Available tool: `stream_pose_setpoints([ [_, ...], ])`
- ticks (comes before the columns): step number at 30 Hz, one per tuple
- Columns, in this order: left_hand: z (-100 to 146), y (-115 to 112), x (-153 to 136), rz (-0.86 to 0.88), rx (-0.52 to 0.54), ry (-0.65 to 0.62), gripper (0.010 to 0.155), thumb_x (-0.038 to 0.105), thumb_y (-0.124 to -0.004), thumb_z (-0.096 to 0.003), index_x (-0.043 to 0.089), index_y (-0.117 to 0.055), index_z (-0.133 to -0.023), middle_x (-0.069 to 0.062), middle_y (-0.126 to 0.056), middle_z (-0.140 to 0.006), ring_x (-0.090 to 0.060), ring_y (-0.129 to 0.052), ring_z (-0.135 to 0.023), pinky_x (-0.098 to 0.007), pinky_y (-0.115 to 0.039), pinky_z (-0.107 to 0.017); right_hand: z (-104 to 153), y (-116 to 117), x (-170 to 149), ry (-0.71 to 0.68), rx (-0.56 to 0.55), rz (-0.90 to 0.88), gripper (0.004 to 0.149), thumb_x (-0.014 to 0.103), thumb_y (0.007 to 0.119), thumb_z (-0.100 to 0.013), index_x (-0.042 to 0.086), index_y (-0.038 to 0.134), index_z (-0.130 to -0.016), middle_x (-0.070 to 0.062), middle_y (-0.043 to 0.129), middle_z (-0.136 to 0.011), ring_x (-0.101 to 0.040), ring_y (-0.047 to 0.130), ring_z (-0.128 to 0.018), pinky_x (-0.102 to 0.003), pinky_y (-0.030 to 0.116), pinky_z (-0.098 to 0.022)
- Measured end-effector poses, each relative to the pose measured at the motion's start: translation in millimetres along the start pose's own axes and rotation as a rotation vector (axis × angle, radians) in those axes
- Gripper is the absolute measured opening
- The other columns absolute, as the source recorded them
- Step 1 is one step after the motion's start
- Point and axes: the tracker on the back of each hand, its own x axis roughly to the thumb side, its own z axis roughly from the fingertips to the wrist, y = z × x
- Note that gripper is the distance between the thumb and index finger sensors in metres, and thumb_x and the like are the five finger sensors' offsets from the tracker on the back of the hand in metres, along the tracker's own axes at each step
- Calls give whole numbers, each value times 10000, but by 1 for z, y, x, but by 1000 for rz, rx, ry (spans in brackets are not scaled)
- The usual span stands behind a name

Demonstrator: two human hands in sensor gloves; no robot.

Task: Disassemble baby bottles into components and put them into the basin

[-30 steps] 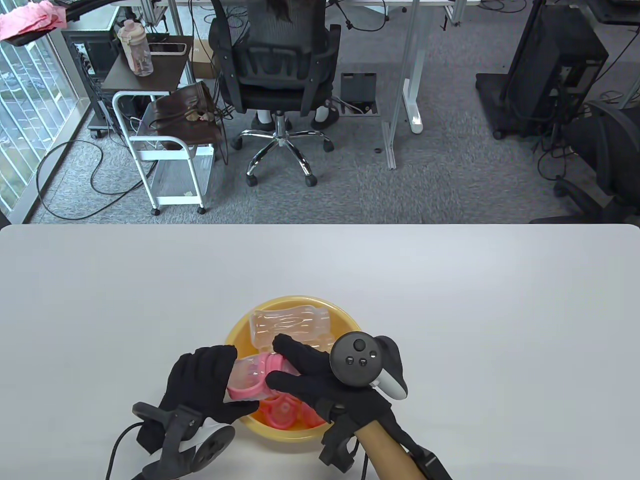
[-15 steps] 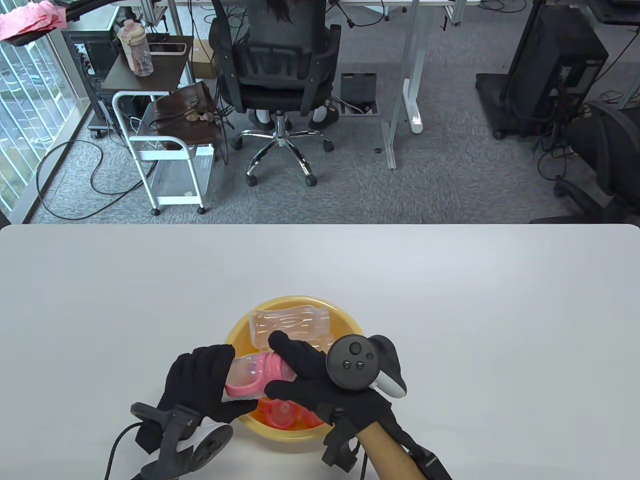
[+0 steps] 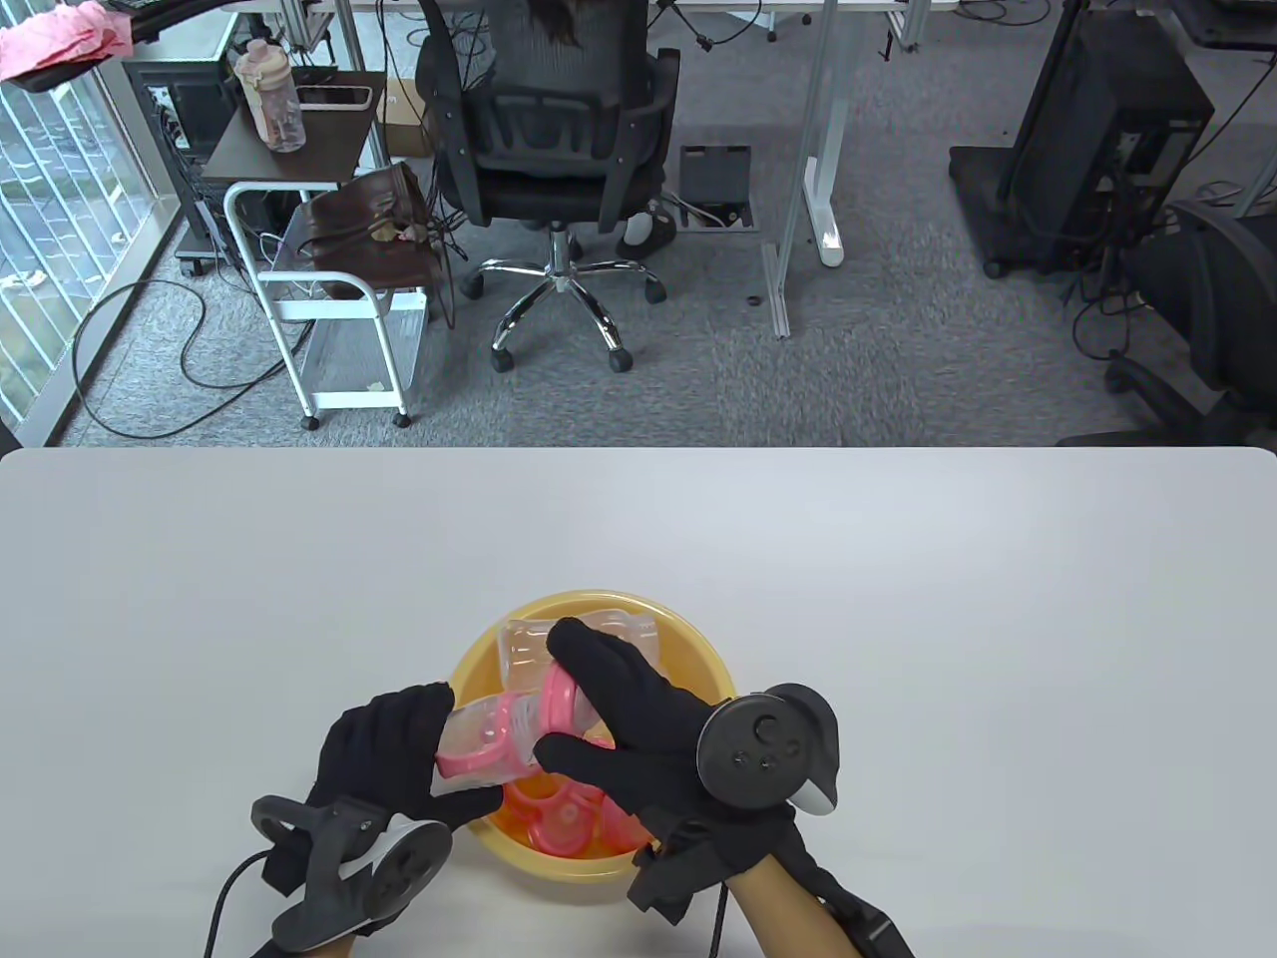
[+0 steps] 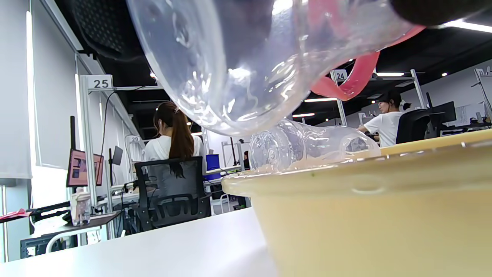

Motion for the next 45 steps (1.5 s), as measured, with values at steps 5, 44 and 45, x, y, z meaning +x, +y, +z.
stream_pose_setpoints([
  [5,0,1,0,-6,-9,4,955,758,-661,-328,120,-631,-1037,-130,-807,-962,-315,-931,-851,-538,-766,-658,3,-7,16,-46,-123,-17,787,418,811,-543,60,447,-1141,-339,575,-1061,-506,848,-789,-591,763,-589],
  [44,-1,-10,-25,-11,-45,119,956,757,-661,-331,118,-625,-1041,-131,-801,-967,-317,-925,-855,-540,-761,-661,7,57,-54,456,446,534,713,407,790,-554,58,550,-1128,-357,641,-1037,-531,872,-747,-610,765,-555],
  [45,-1,-10,-25,-10,-44,120,957,757,-661,-331,117,-625,-1041,-131,-801,-967,-317,-925,-856,-541,-761,-660,7,58,-54,461,469,536,712,411,787,-555,56,555,-1126,-354,649,-1032,-528,878,-742,-606,769,-554],
])
